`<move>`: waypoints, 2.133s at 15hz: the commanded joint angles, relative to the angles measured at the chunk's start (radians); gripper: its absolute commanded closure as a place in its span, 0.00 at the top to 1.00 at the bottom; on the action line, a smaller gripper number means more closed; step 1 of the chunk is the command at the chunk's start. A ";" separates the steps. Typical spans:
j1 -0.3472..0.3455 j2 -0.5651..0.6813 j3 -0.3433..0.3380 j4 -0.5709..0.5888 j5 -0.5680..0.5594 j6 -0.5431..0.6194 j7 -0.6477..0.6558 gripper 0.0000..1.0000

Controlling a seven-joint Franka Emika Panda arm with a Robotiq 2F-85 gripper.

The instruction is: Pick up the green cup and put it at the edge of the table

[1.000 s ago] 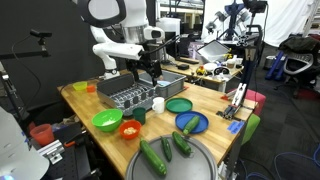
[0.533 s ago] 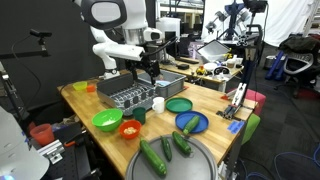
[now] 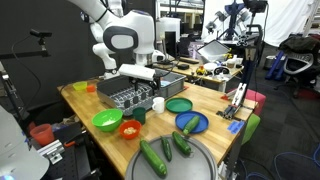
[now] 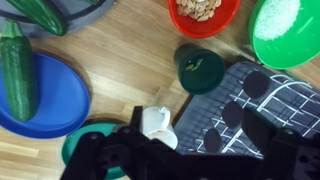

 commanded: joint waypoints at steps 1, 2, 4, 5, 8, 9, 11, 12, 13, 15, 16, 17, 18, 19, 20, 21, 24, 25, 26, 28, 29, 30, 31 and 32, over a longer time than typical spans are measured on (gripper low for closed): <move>-0.065 0.130 0.074 0.081 0.098 -0.026 -0.104 1.00; -0.082 0.150 0.092 0.098 0.109 -0.047 -0.107 1.00; -0.094 0.139 0.116 0.069 0.068 -0.006 -0.061 1.00; -0.101 0.153 0.122 0.082 0.070 -0.008 -0.062 1.00; -0.106 0.151 0.124 0.091 0.071 -0.018 -0.063 1.00; -0.107 0.151 0.124 0.091 0.071 -0.019 -0.063 1.00; -0.115 0.164 0.135 0.105 0.069 -0.041 -0.046 1.00; -0.116 0.185 0.140 0.113 0.053 -0.025 -0.028 1.00; -0.119 0.203 0.146 0.121 0.046 -0.018 -0.021 1.00; -0.130 0.258 0.155 0.145 0.033 -0.020 -0.013 1.00; -0.139 0.292 0.164 0.156 0.036 -0.018 -0.024 1.00; -0.149 0.325 0.173 0.167 0.037 -0.009 -0.033 1.00; -0.161 0.357 0.184 0.179 0.040 0.001 -0.041 1.00; -0.171 0.386 0.193 0.193 0.034 0.008 -0.039 1.00; -0.182 0.415 0.203 0.210 0.030 0.011 -0.036 1.00; -0.189 0.440 0.210 0.225 0.019 0.010 -0.027 1.00; -0.203 0.495 0.230 0.264 -0.020 0.008 -0.013 1.00; -0.204 0.508 0.234 0.274 -0.037 0.009 -0.006 1.00; -0.207 0.517 0.239 0.283 -0.051 0.008 0.000 1.00; -0.209 0.532 0.245 0.299 -0.078 0.006 0.013 0.91; -0.212 0.537 0.249 0.305 -0.087 0.006 0.016 0.72; -0.214 0.541 0.253 0.309 -0.093 0.005 0.018 0.66; -0.217 0.542 0.257 0.311 -0.096 0.005 0.019 0.58; -0.220 0.542 0.262 0.313 -0.096 0.003 0.020 0.52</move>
